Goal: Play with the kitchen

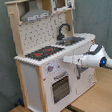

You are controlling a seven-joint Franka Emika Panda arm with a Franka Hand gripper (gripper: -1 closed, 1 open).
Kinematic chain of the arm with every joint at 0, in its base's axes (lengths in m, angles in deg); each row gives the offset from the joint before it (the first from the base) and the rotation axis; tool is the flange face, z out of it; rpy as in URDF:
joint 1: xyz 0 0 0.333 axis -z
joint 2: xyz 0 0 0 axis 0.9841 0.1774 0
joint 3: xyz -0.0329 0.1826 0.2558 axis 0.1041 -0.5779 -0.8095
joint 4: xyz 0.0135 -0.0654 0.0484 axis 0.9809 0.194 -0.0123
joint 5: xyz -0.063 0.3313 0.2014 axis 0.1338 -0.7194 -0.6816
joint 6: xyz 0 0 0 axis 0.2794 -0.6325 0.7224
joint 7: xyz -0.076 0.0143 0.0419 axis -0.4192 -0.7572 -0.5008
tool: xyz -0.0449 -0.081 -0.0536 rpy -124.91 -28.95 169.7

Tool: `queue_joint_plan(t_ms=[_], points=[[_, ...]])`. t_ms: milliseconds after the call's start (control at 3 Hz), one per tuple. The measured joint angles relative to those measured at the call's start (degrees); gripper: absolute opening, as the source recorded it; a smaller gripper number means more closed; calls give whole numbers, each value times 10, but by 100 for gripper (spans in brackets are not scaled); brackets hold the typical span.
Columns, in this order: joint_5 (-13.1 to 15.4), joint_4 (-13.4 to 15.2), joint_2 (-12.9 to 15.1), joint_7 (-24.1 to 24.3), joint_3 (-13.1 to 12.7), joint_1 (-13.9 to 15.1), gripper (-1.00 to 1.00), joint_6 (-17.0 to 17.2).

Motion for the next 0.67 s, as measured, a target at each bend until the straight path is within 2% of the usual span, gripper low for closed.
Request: queue_joint_plan(t_ms=[333, 667], points=[[-19, 5, 2, -54, -6, -5, -100, 13], [-19, 5, 2, -113, -7, -6, -100, 18]])
